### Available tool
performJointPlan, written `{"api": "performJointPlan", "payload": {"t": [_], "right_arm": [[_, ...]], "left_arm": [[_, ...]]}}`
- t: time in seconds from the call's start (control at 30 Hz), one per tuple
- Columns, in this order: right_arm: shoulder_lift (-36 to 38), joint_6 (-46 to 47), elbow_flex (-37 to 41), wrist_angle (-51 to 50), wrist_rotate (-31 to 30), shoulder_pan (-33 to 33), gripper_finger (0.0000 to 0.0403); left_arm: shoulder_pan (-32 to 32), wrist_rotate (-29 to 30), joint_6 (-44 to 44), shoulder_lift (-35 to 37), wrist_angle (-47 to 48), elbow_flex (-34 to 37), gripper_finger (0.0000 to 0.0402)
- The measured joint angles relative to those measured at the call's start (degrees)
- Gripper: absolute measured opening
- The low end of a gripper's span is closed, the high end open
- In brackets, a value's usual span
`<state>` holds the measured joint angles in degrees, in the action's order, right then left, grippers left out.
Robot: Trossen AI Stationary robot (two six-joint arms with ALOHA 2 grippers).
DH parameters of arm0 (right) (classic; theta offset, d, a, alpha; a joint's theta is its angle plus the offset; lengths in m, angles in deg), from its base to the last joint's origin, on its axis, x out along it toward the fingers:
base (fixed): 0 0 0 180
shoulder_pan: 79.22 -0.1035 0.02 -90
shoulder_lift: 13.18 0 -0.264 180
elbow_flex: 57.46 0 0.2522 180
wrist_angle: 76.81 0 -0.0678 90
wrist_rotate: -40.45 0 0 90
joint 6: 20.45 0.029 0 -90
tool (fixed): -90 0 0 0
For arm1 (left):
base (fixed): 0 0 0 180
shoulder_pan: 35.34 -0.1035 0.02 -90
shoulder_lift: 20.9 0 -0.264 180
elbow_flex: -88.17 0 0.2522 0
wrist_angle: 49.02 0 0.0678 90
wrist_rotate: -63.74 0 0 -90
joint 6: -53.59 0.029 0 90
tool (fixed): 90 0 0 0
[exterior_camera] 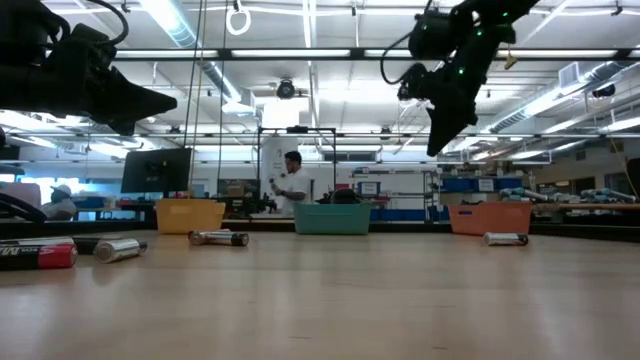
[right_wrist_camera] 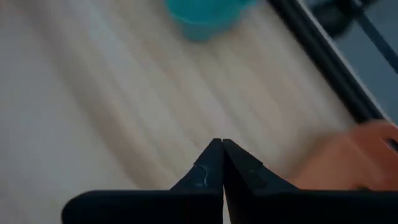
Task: Sort batteries
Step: Put the silver battery into the yellow bin
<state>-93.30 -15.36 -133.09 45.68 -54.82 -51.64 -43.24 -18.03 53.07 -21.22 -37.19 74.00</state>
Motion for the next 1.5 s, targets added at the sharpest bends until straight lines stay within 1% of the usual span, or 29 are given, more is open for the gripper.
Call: {"api": "performJointPlan", "payload": {"t": [0.1, 0.2, 0.33, 0.4, 0.47, 0.57, 0.77, 0.9, 1.03, 1.17, 1.27, 1.4, 1.5], "right_arm": [[2.71, 3.71, 4.75, 3.73, -0.04, -5.03, 0.0014], [5.21, 6.60, 9.76, 8.50, -1.65, -9.93, 0.0010], [7.33, 7.88, 16.47, 16.34, -3.23, -15.97, 0.0006], [7.56, 8.37, 19.33, 20.46, -3.00, -18.45, 0.0010], [6.98, 9.18, 21.71, 23.89, -1.33, -20.39, 0.0019], [4.80, 10.33, 24.15, 32.80, -0.96, -22.30, 0.0034], [-1.09, 9.72, 24.50, 47.38, 3.69, -22.96, 0.0041], [-4.17, 6.28, 24.50, 52.67, 3.85, -22.96, 0.0031], [-6.10, 4.06, 24.50, 54.62, 3.85, -22.85, 0.0025], [-6.36, 0.77, 24.50, 54.42, 3.85, -22.37, 0.0026], [-5.23, -0.26, 24.50, 54.38, 3.89, -21.54, 0.0026], [-3.20, -1.29, 24.50, 54.52, 3.89, -20.57, 0.0013], [-2.15, -2.17, 24.50, 54.52, 3.89, -20.00, 0.0008]], "left_arm": [[0.00, -0.11, -0.31, -0.89, 0.06, -0.08, 0.0015], [0.00, -1.80, -1.39, -2.74, 0.46, -0.54, 0.0015], [0.00, -3.55, -2.98, -6.16, 0.04, -1.14, 0.0015], [0.00, -3.87, -3.84, -8.20, 0.34, -1.14, 0.0015], [0.00, -3.93, -5.20, -10.38, 0.27, -1.16, 0.0015], [0.00, -4.10, -7.65, -13.63, 0.19, -1.18, 0.0015], [0.02, -8.95, -11.76, -20.94, 0.47, -3.86, 0.0015], [0.07, -10.59, -11.85, -26.78, 0.57, -7.32, 0.0015], [0.09, -11.40, -11.81, -33.71, 0.63, -11.17, 0.0015], [0.13, -12.15, -11.26, -40.92, 1.46, -16.21, 0.0015], [0.13, -12.51, -8.16, -46.30, 4.44, -20.26, 0.0015], [0.13, -12.65, -3.31, -53.48, 6.41, -25.05, 0.0015], [0.13, -14.29, 0.64, -59.22, 7.65, -28.26, 0.0015]]}}
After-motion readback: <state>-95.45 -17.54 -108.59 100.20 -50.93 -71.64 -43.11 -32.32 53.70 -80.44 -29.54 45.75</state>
